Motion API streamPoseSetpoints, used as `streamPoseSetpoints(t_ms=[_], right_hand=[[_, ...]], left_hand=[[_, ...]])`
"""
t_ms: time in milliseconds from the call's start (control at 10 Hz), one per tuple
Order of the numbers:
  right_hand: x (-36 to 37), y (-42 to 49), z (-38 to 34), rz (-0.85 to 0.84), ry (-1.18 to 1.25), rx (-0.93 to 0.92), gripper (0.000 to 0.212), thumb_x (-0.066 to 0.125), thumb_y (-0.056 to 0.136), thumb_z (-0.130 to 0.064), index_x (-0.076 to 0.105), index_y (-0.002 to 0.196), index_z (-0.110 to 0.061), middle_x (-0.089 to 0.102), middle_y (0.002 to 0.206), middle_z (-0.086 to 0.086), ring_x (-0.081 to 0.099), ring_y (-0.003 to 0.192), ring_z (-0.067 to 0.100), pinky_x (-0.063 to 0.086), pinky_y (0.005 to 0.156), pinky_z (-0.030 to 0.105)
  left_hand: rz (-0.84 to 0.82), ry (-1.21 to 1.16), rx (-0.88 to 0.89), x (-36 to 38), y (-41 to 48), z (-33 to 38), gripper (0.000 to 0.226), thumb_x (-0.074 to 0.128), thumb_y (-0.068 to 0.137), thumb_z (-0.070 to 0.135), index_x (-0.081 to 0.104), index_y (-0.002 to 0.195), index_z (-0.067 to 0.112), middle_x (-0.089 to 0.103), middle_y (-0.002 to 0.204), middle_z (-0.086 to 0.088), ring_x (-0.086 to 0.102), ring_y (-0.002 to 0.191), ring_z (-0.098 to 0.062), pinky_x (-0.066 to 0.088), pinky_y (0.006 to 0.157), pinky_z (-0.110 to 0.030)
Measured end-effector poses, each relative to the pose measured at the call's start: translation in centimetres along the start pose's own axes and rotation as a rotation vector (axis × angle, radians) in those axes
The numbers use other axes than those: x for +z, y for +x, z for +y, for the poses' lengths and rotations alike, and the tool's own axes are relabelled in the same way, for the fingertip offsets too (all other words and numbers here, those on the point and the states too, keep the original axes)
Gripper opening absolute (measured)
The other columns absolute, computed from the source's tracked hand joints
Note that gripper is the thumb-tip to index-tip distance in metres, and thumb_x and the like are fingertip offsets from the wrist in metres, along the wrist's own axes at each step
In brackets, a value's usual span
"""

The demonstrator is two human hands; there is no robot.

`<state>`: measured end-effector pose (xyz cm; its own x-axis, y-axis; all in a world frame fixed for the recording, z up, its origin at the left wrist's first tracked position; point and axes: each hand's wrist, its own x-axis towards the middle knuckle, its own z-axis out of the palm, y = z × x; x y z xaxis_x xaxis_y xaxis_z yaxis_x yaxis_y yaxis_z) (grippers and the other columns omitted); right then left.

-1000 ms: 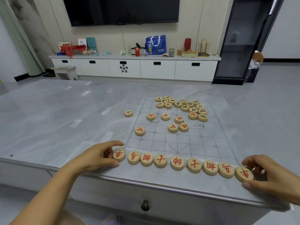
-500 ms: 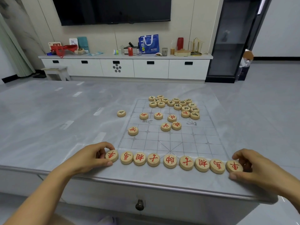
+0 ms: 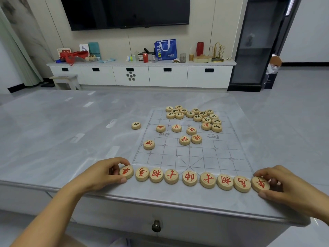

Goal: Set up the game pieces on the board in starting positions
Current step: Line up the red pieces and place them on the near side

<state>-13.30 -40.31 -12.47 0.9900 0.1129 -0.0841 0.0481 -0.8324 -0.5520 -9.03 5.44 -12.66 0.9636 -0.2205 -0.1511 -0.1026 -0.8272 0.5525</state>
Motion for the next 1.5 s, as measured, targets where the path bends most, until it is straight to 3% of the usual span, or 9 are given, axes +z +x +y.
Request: streamPoseSetpoints(t_ms=[100,400,500,800,900,1000,1100,1300,1500], right_hand=[[0.0,0.1,0.4,0.005,-0.008,0.000,0.092,0.048,0.012,-0.092,0.059,0.090,-0.045,0.052,0.096,-0.011,0.044,0.096,-0.013,0.039,0.075,0.004],[-0.2,0.0,-0.2,0.007,-0.002,0.016,0.092,0.031,0.014,-0.100,0.036,0.100,-0.065,0.050,0.096,-0.014,0.044,0.096,-0.013,0.044,0.070,0.011],[-0.3,-0.1,-0.3,-0.008,-0.042,0.028,0.095,0.031,0.013,-0.100,0.054,0.094,-0.054,0.050,0.096,-0.014,0.052,0.092,0.001,0.043,0.070,0.010],[0.2,0.2,-0.3,-0.049,-0.069,0.035,0.028,0.073,0.074,-0.033,0.052,0.093,-0.039,0.051,0.101,-0.011,0.054,0.086,0.012,0.043,0.068,0.021],[-0.1,-0.1,-0.8,-0.065,-0.065,0.062,0.038,0.075,0.065,-0.047,0.051,0.093,-0.040,0.052,0.104,-0.009,0.054,0.087,0.010,0.043,0.068,0.019],[-0.3,-0.2,-1.0,-0.052,-0.046,0.062,0.092,0.043,0.019,-0.096,0.051,0.094,-0.043,0.050,0.101,-0.016,0.054,0.087,0.007,0.043,0.066,0.017],[-0.2,-0.1,-0.7,-0.034,-0.040,0.050,0.095,0.034,0.018,-0.099,0.051,0.094,-0.044,0.050,0.100,-0.016,0.053,0.086,0.006,0.043,0.066,0.017],[-0.3,-0.4,-1.5,-0.062,-0.016,0.062,0.060,0.074,0.043,-0.069,0.049,0.092,-0.044,0.053,0.106,-0.007,0.053,0.087,0.008,0.042,0.068,0.017],[-0.1,0.0,-0.5,-0.044,-0.015,0.046,0.096,0.034,0.016,-0.098,0.050,0.094,-0.044,0.050,0.100,-0.015,0.054,0.087,0.009,0.044,0.068,0.018]], left_hand=[[0.001,0.006,0.000,0.0,0.0,0.1,0.030,0.068,0.081,0.028,0.050,0.096,0.047,0.051,0.074,0.005,0.047,0.070,-0.010,0.038,0.065,-0.017],[0.003,0.011,-0.007,0.0,0.0,0.1,0.030,0.068,0.081,0.028,0.050,0.095,0.048,0.052,0.075,0.005,0.048,0.071,-0.010,0.038,0.064,-0.017],[0.008,0.012,-0.008,0.1,-0.1,0.1,0.030,0.068,0.081,0.028,0.051,0.095,0.047,0.052,0.074,0.005,0.048,0.070,-0.010,0.038,0.064,-0.016],[0.009,0.017,-0.011,0.1,0.0,0.2,0.030,0.068,0.081,0.028,0.051,0.096,0.046,0.051,0.073,0.006,0.047,0.069,-0.010,0.037,0.063,-0.016],[0.019,0.004,0.000,0.0,0.0,0.0,0.030,0.070,0.079,0.027,0.053,0.096,0.046,0.051,0.071,0.006,0.047,0.067,-0.010,0.037,0.064,-0.019],[0.015,0.009,0.000,0.1,0.0,-0.1,0.031,0.069,0.080,0.027,0.052,0.097,0.046,0.052,0.072,0.005,0.048,0.068,-0.011,0.038,0.065,-0.020],[0.012,0.016,-0.003,0.1,0.0,-0.1,0.031,0.069,0.080,0.028,0.051,0.098,0.046,0.052,0.073,0.005,0.048,0.069,-0.012,0.038,0.065,-0.020],[0.021,-0.007,-0.005,0.1,0.0,-0.1,0.031,0.071,0.079,0.026,0.054,0.098,0.044,0.052,0.072,0.005,0.047,0.067,-0.010,0.037,0.065,-0.021],[0.016,-0.013,-0.017,0.1,0.0,0.0,0.031,0.070,0.079,0.027,0.054,0.100,0.042,0.052,0.072,0.005,0.049,0.069,-0.011,0.038,0.066,-0.021]])
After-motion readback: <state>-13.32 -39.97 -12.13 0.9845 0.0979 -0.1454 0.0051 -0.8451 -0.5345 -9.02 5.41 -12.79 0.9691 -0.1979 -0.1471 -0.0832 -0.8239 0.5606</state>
